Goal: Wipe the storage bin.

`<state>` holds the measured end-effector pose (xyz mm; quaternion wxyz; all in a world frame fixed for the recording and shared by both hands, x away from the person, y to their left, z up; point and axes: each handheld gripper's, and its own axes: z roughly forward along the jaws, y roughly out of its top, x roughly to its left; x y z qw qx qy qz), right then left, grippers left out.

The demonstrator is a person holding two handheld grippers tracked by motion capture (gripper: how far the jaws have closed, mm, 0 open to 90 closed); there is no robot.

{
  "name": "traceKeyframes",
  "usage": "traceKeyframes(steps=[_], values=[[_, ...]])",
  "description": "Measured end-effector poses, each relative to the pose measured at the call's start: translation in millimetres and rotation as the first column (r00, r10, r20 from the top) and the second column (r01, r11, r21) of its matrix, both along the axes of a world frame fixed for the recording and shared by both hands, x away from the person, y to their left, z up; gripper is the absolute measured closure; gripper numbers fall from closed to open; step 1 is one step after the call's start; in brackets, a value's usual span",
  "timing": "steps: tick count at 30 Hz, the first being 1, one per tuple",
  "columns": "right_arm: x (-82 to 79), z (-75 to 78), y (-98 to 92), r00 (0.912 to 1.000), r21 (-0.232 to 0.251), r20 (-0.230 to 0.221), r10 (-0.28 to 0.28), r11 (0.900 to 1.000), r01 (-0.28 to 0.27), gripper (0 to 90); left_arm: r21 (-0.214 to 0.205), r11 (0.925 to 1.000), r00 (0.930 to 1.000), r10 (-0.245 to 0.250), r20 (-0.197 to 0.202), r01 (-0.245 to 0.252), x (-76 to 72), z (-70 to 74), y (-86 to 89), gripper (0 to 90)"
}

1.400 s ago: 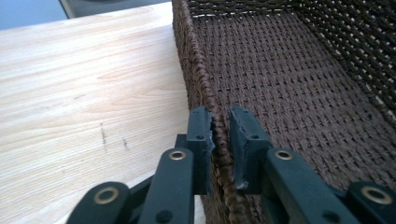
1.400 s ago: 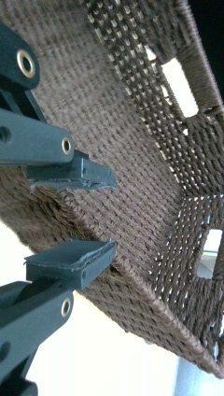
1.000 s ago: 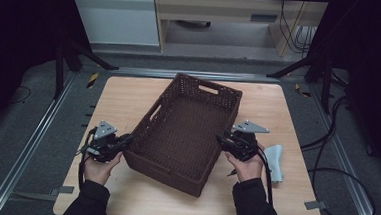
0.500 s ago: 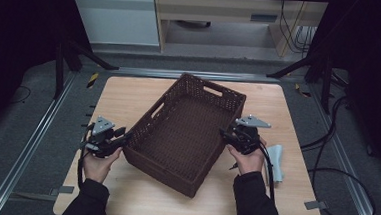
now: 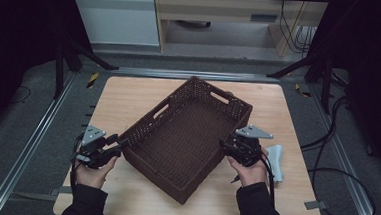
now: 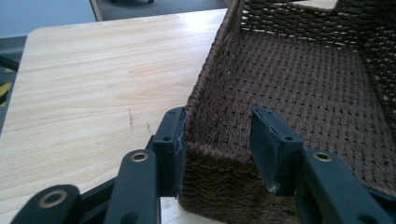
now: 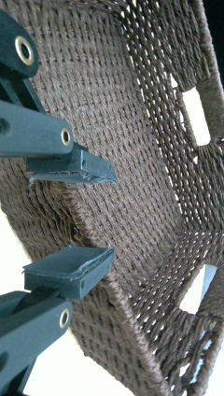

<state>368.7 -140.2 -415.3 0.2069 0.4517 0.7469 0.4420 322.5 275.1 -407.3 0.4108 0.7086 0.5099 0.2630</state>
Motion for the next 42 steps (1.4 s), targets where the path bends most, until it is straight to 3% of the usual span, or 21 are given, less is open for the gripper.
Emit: traceKeyframes(steps=[4, 6, 8, 11, 14, 17, 22, 28, 31, 35, 42], values=[[3.9, 1.9, -5.8, 1.0, 0.011, -0.004, 0.002, 0.9999, -0.002, 48.8, -0.011, 0.9998, 0.9998, 0.018, 0.009, -0.018, 6.2, -1.7, 5.8, 68.1], [7.7, 3.3, -11.6, 0.9993, 0.017, 0.019, -0.031, 0.9994, 0.031, 46.2, -0.023, 0.9995, 0.9997, 0.02, 0.016, -0.02, 10.1, -2.8, 7.7, 68.5], [12.6, 3.5, -17.5, 0.9975, 0.03, 0.033, -0.062, 0.9977, 0.061, 43.3, -0.008, 0.9996, 0.9993, 0.028, 0.025, -0.028, 14.7, -2.7, 7.0, 68.4], [21.4, -0.4, -23.0, 0.9948, 0.038, 0.03, -0.097, 0.9947, 0.096, 41.4, 0.011, 0.9993, 0.999, 0.035, 0.028, -0.035, 20.6, -3.0, 3.9, 66.4], [25.0, -6.5, -23.1, 0.9957, 0.039, 0.008, -0.092, 0.995, 0.091, 41.6, 0.001, 0.9996, 0.9993, 0.027, 0.025, -0.027, 21.0, -1.6, 3.5, 61.0], [22.3, -6.0, -23.3, 0.996, 0.048, 0.005, -0.089, 0.9949, 0.089, 46.4, -0.016, 0.9997, 0.9996, 0.021, 0.018, -0.021, 11.9, 0.3, 3.7, 54.9], [13.5, -5.7, -24.0, 0.9962, 0.065, -0.002, -0.087, 0.9941, 0.087, 46.8, -0.033, 0.9995, 0.9999, 0.0, 0.01, 0.001, -1.0, 1.4, 1.5, 49.8], [7.2, 0.5, -26.7, 0.9988, 0.048, -0.004, -0.049, 0.9976, 0.049, 46.8, -0.033, 0.9992, 0.9995, -0.024, -0.021, 0.023, 12.3, -5.2, -5.9, 50.3], [8.7, 1.6, -32.7, 0.9964, 0.036, 0.029, -0.08, 0.9962, 0.079, 41.8, -0.009, 0.9999, 0.9999, -0.009, -0.01, 0.009, 19.3, -5.9, -7.1, 50.4], [14.6, -5.6, -40.2, 0.9941, 0.062, 0.029, -0.104, 0.9928, 0.102, 36.6, -0.004, 1.0, 1.0, -0.001, -0.007, 0.001, 28.1, -7.2, -6.8, 50.7], [14.8, -5.8, -38.2, 0.9938, 0.06, 0.008, -0.111, 0.9921, 0.111, 38.4, -0.012, 0.9998, 0.9998, -0.014, -0.012, 0.014, 22.5, -5.3, -8.1, 47.4]])
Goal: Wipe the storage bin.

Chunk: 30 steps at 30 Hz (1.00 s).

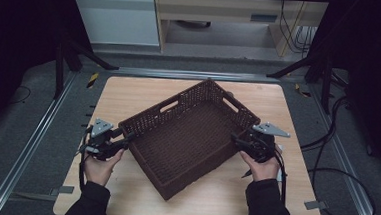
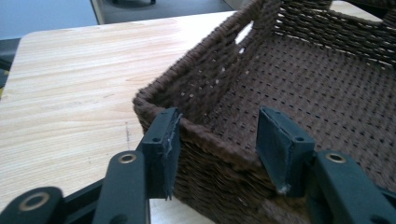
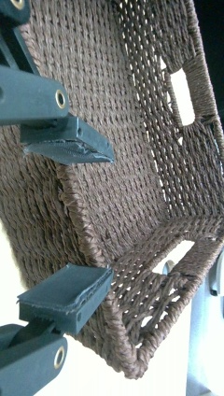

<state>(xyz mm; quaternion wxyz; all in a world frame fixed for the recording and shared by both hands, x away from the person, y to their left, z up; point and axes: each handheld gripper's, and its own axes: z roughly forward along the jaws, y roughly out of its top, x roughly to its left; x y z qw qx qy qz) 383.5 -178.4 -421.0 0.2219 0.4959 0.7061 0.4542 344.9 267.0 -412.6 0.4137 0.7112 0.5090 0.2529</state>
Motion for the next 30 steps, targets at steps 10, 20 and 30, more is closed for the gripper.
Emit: traceKeyframes(steps=[10, 20, 30], values=[[-8.5, 3.7, -0.3, 0.9997, -0.006, 0.001, 0.025, 0.9997, -0.025, 40.0, -0.004, 0.9996, 0.9995, -0.027, -0.014, 0.027, -0.8, -3.6, -8.0, 46.0], [-4.9, 4.4, -19.7, 0.9985, -0.031, 0.034, -0.044, 0.9985, 0.045, 36.7, 0.011, 0.9997, 0.9998, -0.022, -0.002, 0.022, 16.4, -6.0, -2.1, 48.1], [-8.4, 2.6, -18.4, 0.9975, -0.019, 0.013, -0.069, 0.9974, 0.069, 37.7, 0.01, 0.9991, 0.999, -0.042, -0.011, 0.042, -1.8, 3.3, -4.4, 46.4]])
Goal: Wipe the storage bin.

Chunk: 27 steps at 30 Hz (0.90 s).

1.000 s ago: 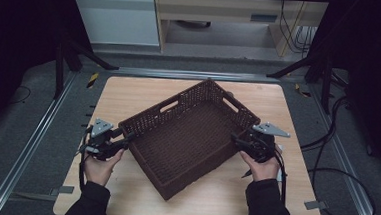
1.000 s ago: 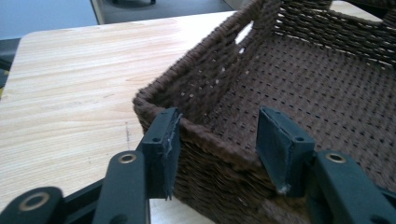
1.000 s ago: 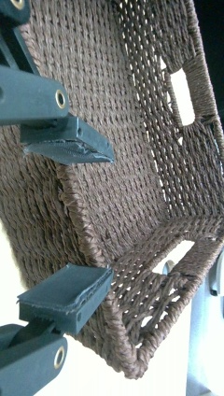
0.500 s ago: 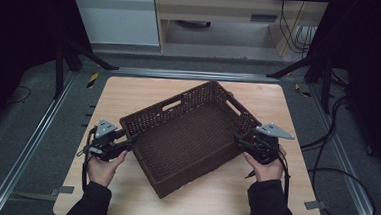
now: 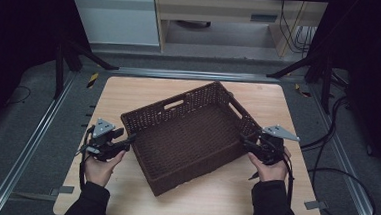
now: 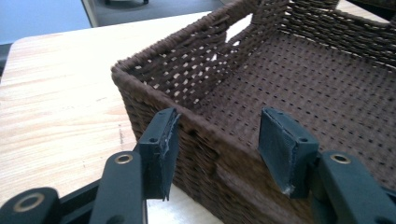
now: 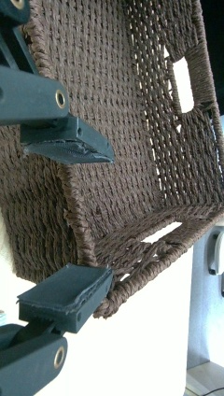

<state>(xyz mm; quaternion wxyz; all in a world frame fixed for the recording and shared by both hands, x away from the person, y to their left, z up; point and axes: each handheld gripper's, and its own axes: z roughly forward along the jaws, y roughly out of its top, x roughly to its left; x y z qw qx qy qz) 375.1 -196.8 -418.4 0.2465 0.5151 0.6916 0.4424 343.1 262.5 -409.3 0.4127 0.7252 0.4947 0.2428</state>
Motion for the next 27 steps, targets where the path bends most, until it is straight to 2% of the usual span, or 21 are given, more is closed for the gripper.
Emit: traceKeyframes(steps=[3, 5, 7, 11, 16, 19, 21, 24, 27], values=[[-2.1, 2.5, 0.6, 0.9999, -0.01, -0.004, 0.009, 0.9999, -0.009, 37.9, 0.006, 0.9999, 0.9999, -0.011, -0.011, 0.011, 1.9, -2.8, -3.7, 47.0], [-2.6, 6.1, -0.4, 0.9992, -0.005, -0.013, 0.038, 0.9993, -0.038, 40.3, 0.003, 0.9999, 0.9997, -0.015, -0.019, 0.015, 6.2, -5.6, -4.2, 47.8], [-3.7, 10.1, -2.0, 0.9992, -0.015, 0.012, 0.039, 0.9991, -0.039, 40.7, 0.012, 0.9999, 0.9998, -0.004, -0.017, 0.004, 9.5, -6.3, -4.3, 48.2], [-1.1, 14.1, -10.6, 0.9988, -0.028, 0.046, 0.02, 0.9995, -0.018, 40.6, 0.042, 0.9991, 0.9999, 0.008, -0.009, -0.007, 17.0, -6.9, -3.0, 49.7], [6.4, 10.9, -19.8, 0.999, -0.057, 0.045, -0.002, 0.9984, 0.004, 43.3, 0.031, 0.9992, 0.9996, 0.027, -0.012, -0.027, 27.4, -8.6, 4.3, 51.4], [10.9, 6.3, -20.8, 0.9995, -0.089, 0.032, 0.006, 0.996, -0.003, 50.6, 0.014, 0.9995, 0.9994, 0.027, -0.023, -0.027, 28.2, -8.7, 5.9, 51.2], [12.4, 3.6, -20.1, 0.9998, -0.106, 0.014, 0.016, 0.9942, -0.015, 58.2, 0.02, 0.9994, 0.9994, 0.028, -0.02, -0.028, 26.3, -7.0, 6.2, 50.3], [11.8, 1.6, -18.7, 0.9994, -0.11, 0.003, 0.034, 0.9934, -0.034, 68.1, 0.007, 0.9996, 0.9994, 0.026, -0.021, -0.026, 21.7, -4.2, 7.1, 49.0], [9.5, 3.4, -16.1, 0.9995, -0.138, -0.002, 0.033, 0.9899, -0.032, 71.0, 0.004, 1.0, 0.9995, 0.003, -0.03, -0.003, 16.7, -3.6, 6.1, 50.1]])
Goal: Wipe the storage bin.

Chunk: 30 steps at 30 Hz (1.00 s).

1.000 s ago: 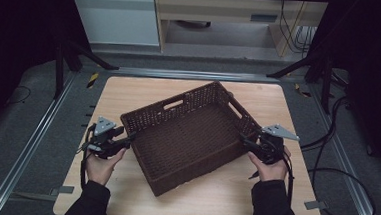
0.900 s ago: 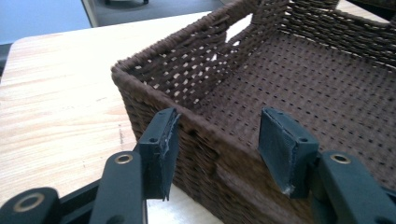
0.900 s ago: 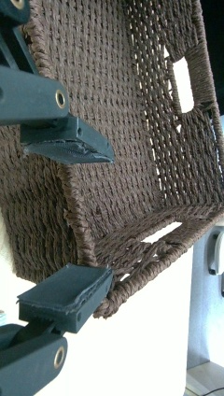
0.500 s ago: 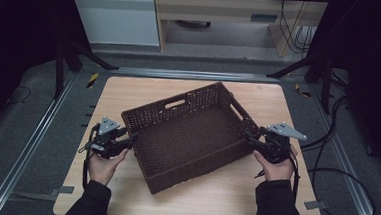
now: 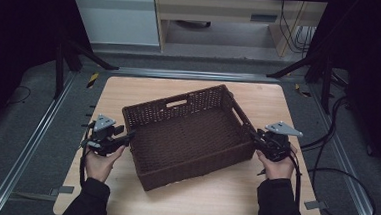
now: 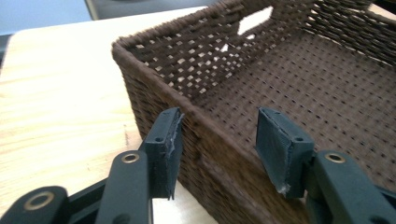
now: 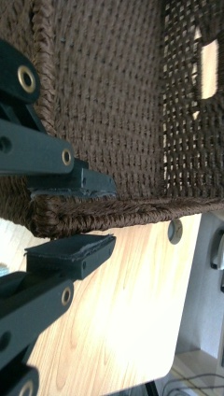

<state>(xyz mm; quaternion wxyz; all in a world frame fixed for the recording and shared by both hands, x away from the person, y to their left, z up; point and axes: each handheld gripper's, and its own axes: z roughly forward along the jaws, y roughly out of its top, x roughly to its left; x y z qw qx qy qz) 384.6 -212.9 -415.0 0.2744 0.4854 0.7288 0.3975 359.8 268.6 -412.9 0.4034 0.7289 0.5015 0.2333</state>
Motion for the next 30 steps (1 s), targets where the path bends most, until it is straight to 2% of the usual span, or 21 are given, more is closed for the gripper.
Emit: traceKeyframes(steps=[4, 7, 12, 16, 18, 19, 21, 25, 26, 30], values=[[-8.1, 1.7, 0.9, 0.9997, 0.005, -0.022, 0.01, 0.9999, -0.01, 71.4, 0.011, 0.9995, 0.9996, -0.028, -0.008, 0.028, -5.6, 0.3, -3.4, 52.5], [-12.3, 4.2, -0.1, 0.9987, 0.019, -0.042, 0.029, 0.9994, -0.028, 71.1, 0.032, 0.9991, 0.9996, -0.026, -0.013, 0.026, -3.5, -1.8, -6.9, 56.2], [-5.4, 5.6, -3.8, 0.9981, 0.042, -0.018, 0.059, 0.9974, -0.058, 70.8, 0.012, 0.9998, 0.9998, -0.012, -0.017, 0.013, 3.0, -2.7, -3.3, 59.0], [3.7, 1.3, -1.2, 0.9964, 0.036, -0.028, 0.08, 0.9962, -0.079, 73.9, 0.001, 0.9999, 0.9996, -0.011, -0.027, 0.011, 10.7, -3.1, 2.1, 60.5], [5.5, -0.7, 1.6, 0.9937, 0.043, -0.041, 0.105, 0.9938, -0.103, 77.5, -0.006, 0.9999, 0.9996, -0.012, -0.027, 0.012, 12.1, -3.5, 4.0, 60.6], [5.2, -1.1, 3.3, 0.994, 0.03, -0.039, 0.103, 0.9944, -0.101, 77.9, -0.007, 0.9999, 0.9996, -0.013, -0.027, 0.012, 11.7, -3.3, 4.2, 60.4], [3.6, -0.4, 4.7, 0.9941, 0.017, -0.041, 0.1, 0.9949, -0.1, 78.3, 0.009, 0.9999, 0.9998, -0.01, -0.019, 0.01, 9.8, -2.1, 3.1, 60.2], [-2.7, 0.0, 5.4, 0.9931, 0.027, -0.056, 0.103, 0.9945, -0.102, 77.7, 0.035, 0.9993, 0.9998, -0.013, -0.018, 0.014, 5.5, 1.4, 3.8, 56.1], [-5.7, 0.2, 6.0, 0.9924, 0.031, -0.06, 0.108, 0.9939, -0.106, 77.1, 0.028, 0.9995, 0.9997, -0.015, -0.017, 0.015, 4.7, 1.2, 4.3, 55.4], [-13.7, 3.9, 6.6, 0.9849, 0.034, -0.084, 0.151, 0.9883, -0.149, 74.2, 0.032, 0.9991, 0.9991, -0.028, -0.032, 0.029, 5.1, -2.0, 5.1, 55.1]])
